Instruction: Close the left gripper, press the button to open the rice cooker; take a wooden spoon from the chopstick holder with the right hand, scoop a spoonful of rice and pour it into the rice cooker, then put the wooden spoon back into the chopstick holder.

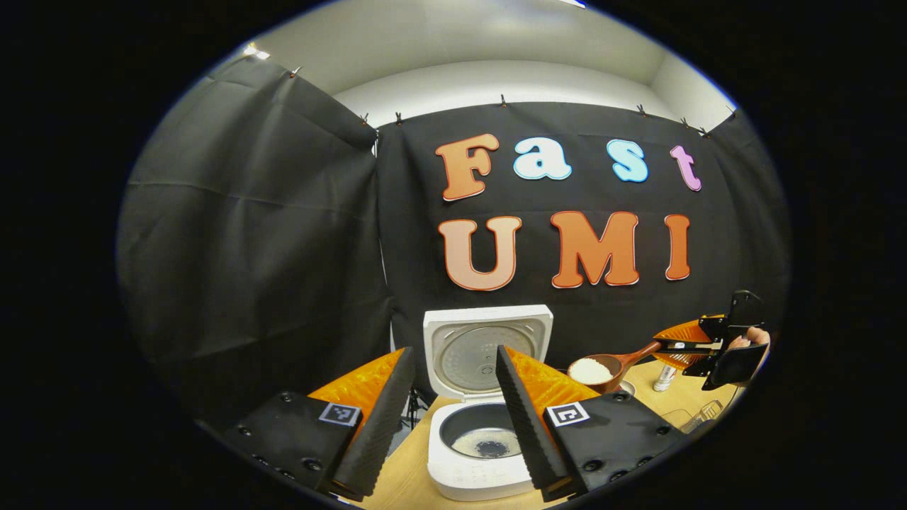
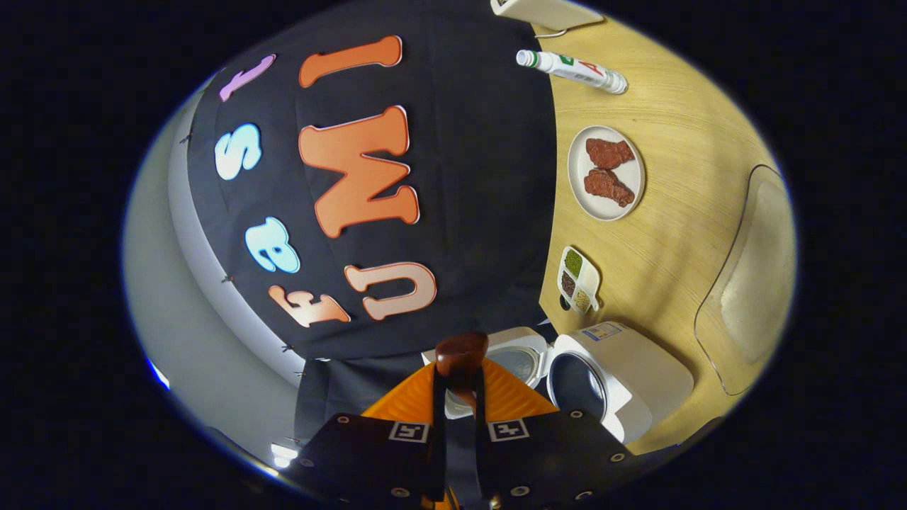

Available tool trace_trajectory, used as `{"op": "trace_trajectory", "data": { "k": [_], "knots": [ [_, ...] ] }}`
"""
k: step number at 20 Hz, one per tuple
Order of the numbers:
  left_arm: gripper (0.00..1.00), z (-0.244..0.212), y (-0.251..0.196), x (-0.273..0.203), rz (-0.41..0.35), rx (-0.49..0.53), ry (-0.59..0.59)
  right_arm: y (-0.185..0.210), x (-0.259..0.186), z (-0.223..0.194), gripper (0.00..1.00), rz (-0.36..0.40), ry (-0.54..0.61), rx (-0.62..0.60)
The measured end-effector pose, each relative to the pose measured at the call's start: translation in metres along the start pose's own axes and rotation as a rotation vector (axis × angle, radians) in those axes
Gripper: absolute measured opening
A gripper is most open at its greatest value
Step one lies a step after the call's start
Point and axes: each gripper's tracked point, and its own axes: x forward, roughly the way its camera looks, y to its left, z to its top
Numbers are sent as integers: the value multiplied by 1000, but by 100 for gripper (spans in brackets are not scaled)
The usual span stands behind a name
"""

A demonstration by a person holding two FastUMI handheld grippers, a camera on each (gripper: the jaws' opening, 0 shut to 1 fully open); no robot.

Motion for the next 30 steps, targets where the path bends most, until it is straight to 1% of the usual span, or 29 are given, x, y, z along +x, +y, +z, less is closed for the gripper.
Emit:
{"op": "trace_trajectory", "data": {
  "k": [6, 7, 11, 16, 20, 22, 28, 30],
  "knots": [
    [82, -21, 41, -6, 66, -14, 42, -8, 59, -38, 16, -75, 31, -217],
    [84, -24, 47, -7, 75, -17, 48, -10, 67, -43, 17, -91, 32, -264],
    [84, -33, 64, -11, 106, -20, 62, -22, 93, -55, 16, -156, 19, -491],
    [83, -44, 76, -8, 119, -24, 85, -36, 112, -77, 16, -203, 30, -737],
    [84, -46, 81, -9, 127, -26, 88, -39, 118, -91, 16, -208, 38, -932],
    [84, -48, 81, -7, 128, -24, 90, -37, 120, -93, 17, -201, 34, -1003],
    [84, -49, 81, -6, 128, -20, 93, -30, 123, -95, 17, -183, 16, -1137],
    [84, -49, 80, -4, 127, -21, 94, -26, 123, -99, 16, -166, 19, -1179]
  ]
}}
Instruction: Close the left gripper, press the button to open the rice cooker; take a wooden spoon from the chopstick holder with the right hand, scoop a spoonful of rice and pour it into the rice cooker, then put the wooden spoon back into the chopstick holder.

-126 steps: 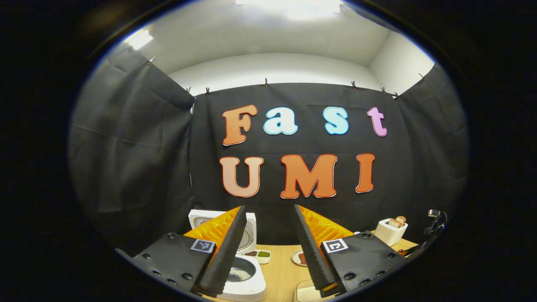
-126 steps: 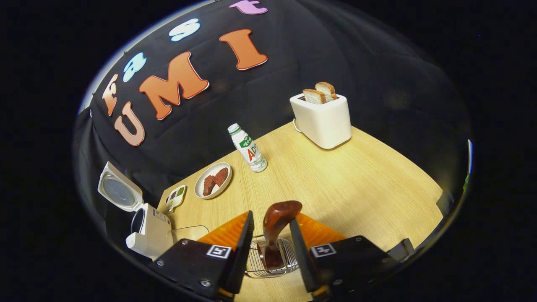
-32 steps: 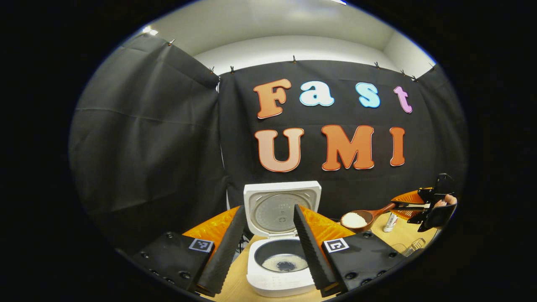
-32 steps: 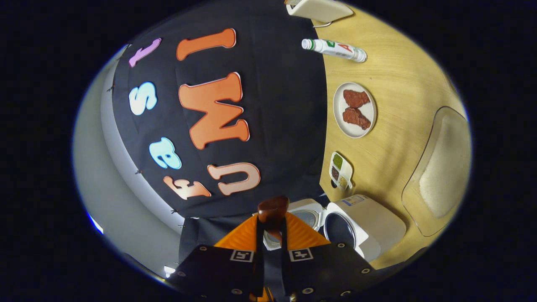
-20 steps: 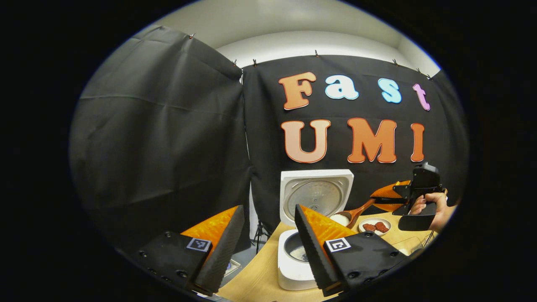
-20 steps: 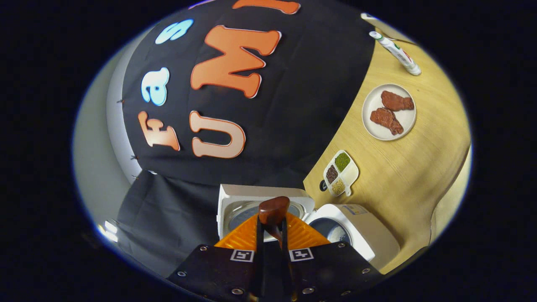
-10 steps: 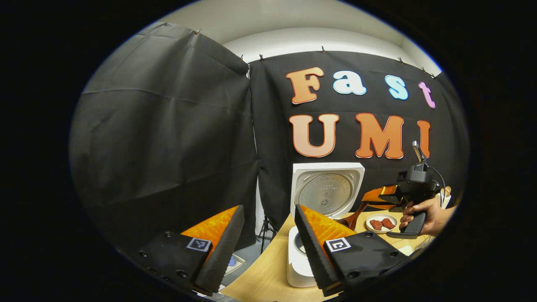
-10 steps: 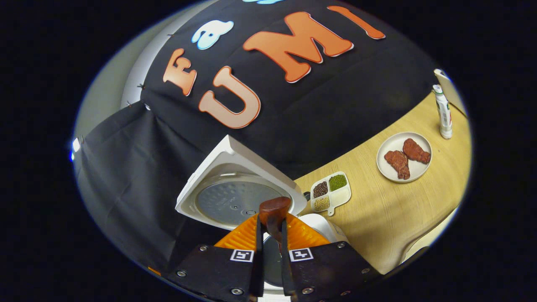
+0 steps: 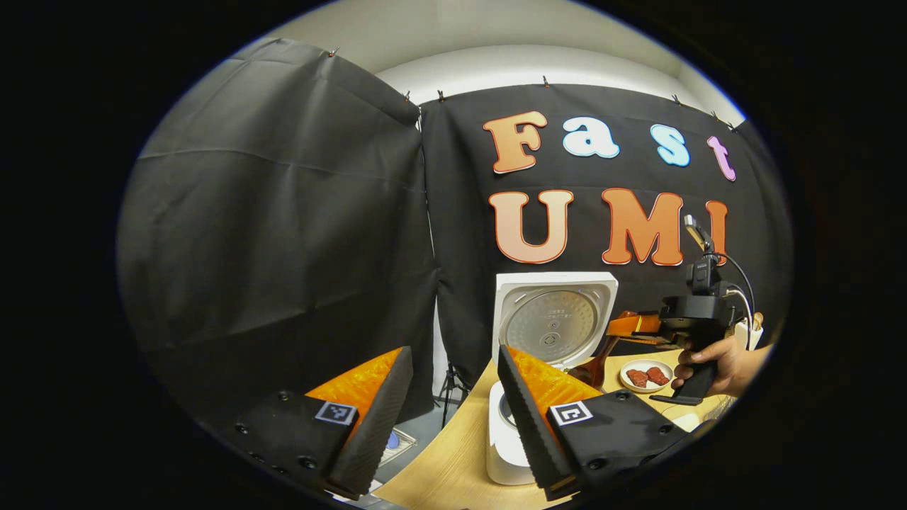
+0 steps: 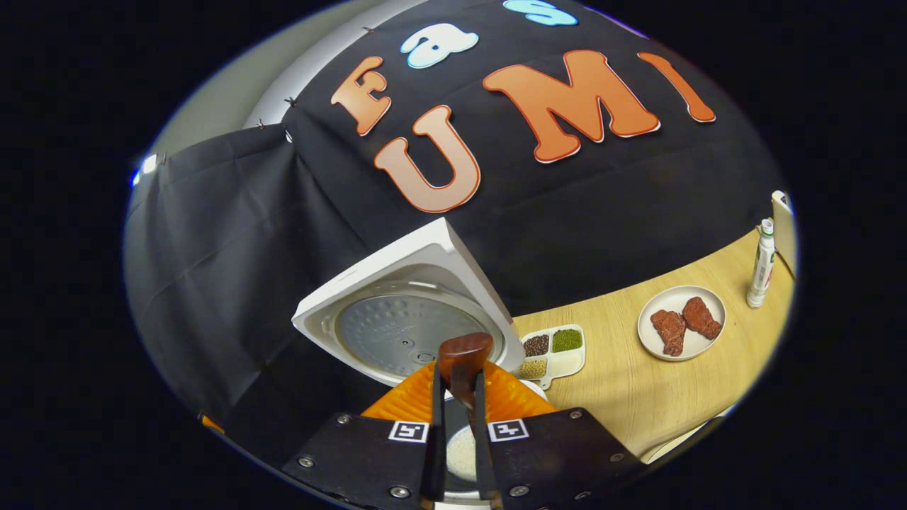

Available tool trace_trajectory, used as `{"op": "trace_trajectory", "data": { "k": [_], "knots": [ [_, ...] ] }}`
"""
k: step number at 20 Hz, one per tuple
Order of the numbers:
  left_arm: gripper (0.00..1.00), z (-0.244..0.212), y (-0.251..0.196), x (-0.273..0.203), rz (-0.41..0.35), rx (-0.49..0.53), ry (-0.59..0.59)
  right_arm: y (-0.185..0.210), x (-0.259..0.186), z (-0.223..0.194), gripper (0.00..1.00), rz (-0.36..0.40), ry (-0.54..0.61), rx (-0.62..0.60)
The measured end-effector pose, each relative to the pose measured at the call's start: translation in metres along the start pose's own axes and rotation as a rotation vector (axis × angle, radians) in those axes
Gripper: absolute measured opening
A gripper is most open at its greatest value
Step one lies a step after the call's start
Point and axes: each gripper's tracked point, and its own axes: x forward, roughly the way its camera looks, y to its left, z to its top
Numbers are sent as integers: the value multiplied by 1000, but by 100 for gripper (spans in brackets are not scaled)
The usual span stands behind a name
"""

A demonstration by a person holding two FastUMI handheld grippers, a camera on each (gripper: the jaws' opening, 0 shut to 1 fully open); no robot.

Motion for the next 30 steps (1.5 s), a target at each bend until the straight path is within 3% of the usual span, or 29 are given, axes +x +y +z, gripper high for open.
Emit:
{"op": "trace_trajectory", "data": {
  "k": [8, 16, 19, 21, 25, 30],
  "knots": [
    [84, 3, -5, -1, -4, 12, -6, 33, -13, 12, 16, 60, -89, -251],
    [84, 6, -7, -4, -3, 24, -14, 82, -41, 4, 16, 185, -170, -696],
    [84, 11, -14, -10, -7, 32, -25, 94, -55, 0, 16, 223, -185, -789],
    [84, 13, -18, -11, -8, 37, -34, 92, -53, 3, 16, 235, -185, -763],
    [87, 18, -29, -17, -19, 46, -39, 85, -70, 20, 16, 225, -181, -577],
    [87, 21, -51, -17, -32, 46, -38, 29, -109, 70, 17, 168, -206, -313]
  ]
}}
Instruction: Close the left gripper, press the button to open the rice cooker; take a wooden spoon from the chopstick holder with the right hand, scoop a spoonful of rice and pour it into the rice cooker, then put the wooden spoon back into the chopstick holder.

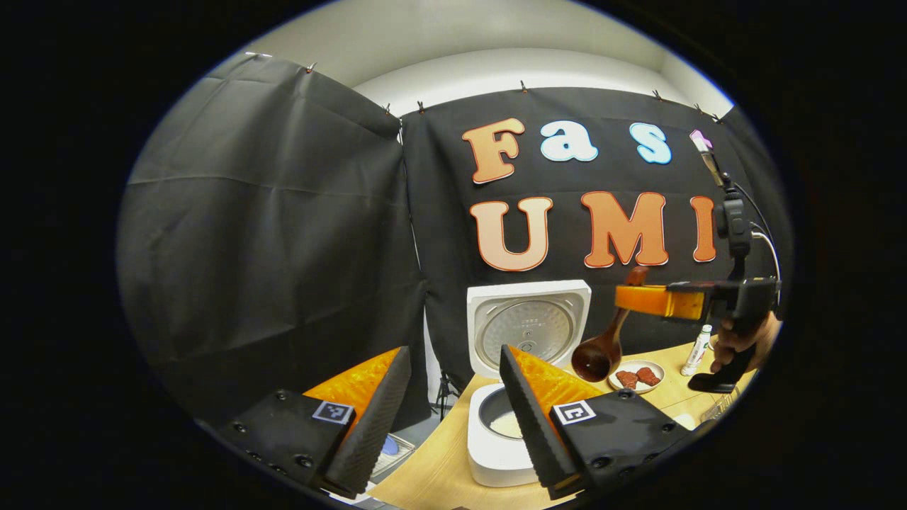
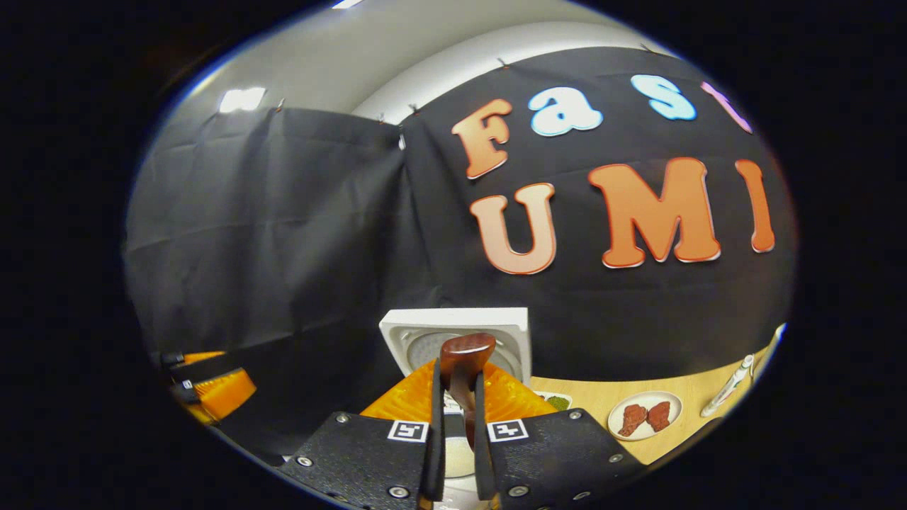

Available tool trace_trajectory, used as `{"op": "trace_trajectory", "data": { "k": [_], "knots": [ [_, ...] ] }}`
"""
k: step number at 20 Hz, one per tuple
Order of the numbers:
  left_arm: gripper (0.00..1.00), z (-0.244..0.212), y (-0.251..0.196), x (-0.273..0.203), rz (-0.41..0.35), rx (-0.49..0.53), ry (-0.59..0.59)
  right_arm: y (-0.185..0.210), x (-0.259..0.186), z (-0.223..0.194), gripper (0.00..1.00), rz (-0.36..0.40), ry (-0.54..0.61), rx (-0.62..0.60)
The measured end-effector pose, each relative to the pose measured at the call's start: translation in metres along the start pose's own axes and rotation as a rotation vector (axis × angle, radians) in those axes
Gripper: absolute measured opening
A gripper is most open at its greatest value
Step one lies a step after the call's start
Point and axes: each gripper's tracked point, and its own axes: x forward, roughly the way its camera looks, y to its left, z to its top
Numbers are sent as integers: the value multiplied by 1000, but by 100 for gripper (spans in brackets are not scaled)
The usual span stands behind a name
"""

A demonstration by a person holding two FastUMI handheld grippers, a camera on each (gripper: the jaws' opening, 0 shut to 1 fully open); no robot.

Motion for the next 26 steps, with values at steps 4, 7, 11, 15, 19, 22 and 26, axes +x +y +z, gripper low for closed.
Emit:
{"op": "trace_trajectory", "data": {
  "k": [4, 7, 11, 15, 19, 22, 26],
  "knots": [
    [87, 1, -29, 4, -36, -17, 12, -75, -57, 13, 16, -147, -15, 64],
    [87, 3, -56, 8, -70, -35, 23, -133, -107, 5, 16, -267, 8, 85],
    [87, 8, -96, 11, -117, -26, 23, -200, -172, -14, 16, -417, 38, 121],
    [88, 12, -131, 13, -148, -21, 23, -249, -230, -25, 17, -552, 58, 128],
    [94, 18, -158, 14, -160, -11, 22, -285, -275, -45, 16, -644, 109, 159],
    [98, 23, -172, 10, -158, 6, 16, -302, -299, -67, 16, -691, 162, 168],
    [98, 24, -190, 8, -170, 18, 21, -312, -312, -109, 16, -713, 226, 219]
  ]
}}
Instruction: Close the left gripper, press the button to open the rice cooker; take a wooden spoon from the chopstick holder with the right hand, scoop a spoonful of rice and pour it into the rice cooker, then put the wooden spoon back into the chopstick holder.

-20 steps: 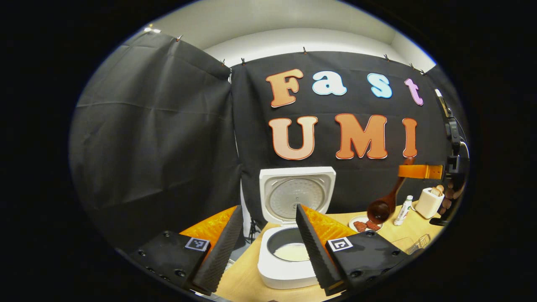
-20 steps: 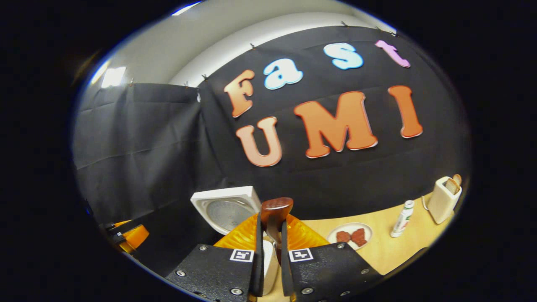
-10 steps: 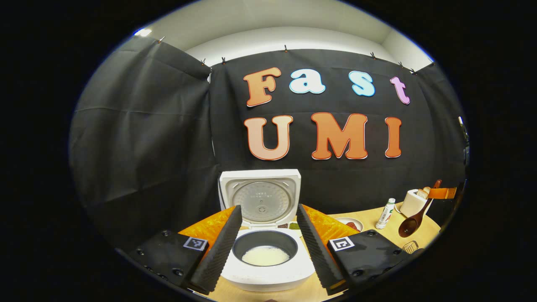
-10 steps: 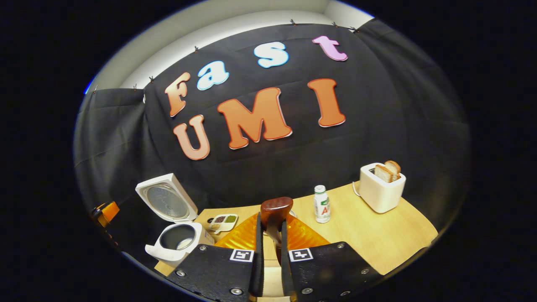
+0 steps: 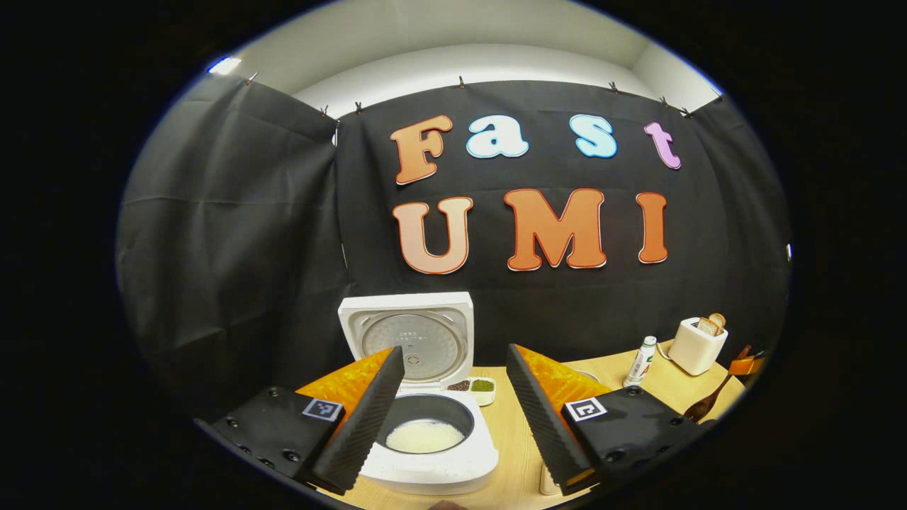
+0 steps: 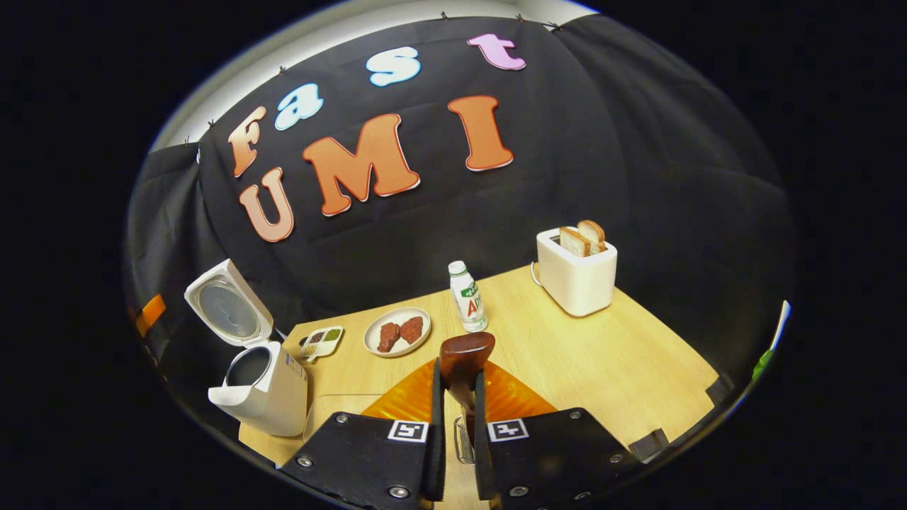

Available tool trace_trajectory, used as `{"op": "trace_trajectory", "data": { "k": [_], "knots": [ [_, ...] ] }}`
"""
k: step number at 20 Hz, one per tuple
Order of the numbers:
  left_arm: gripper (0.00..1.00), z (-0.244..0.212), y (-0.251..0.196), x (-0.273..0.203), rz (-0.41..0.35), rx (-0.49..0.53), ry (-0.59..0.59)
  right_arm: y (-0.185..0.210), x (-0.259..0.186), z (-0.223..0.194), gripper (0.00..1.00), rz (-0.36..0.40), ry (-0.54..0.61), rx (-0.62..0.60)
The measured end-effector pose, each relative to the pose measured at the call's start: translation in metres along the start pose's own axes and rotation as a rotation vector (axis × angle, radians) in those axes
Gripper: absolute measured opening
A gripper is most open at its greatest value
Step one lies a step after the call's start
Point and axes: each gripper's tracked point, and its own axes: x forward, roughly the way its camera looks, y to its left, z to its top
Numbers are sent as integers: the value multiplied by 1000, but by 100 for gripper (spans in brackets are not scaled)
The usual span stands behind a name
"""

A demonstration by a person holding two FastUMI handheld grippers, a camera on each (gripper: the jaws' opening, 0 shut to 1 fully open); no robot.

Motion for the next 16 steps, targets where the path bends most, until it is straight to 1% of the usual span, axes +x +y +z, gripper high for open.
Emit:
{"op": "trace_trajectory", "data": {
  "k": [2, 5, 6, 10, 12, 14, 15, 16],
  "knots": [
    [98, 0, -6, 0, 0, 5, 5, -5, 8, -17, 17, 6, 26, 17],
    [98, 1, -9, 0, 17, 17, 4, -8, 19, -40, 17, 23, 73, 108],
    [98, 3, -8, 1, 26, 24, 1, -11, 22, -45, 17, 12, 77, 137],
    [98, 12, 10, 4, 74, 30, -5, -27, 33, -63, 18, -3, 91, 232],
    [98, 15, 19, 7, 94, 31, -13, -34, 32, -59, 20, -9, 72, 281],
    [98, 20, 31, 12, 114, 36, -24, -39, 35, -62, 22, 8, 65, 317],
    [98, 24, 38, 15, 120, 36, -28, -43, 36, -66, 24, 8, 80, 337],
    [97, 28, 44, 20, 127, 32, -34, -51, 37, -74, 27, -13, 116, 349]
  ]
}}
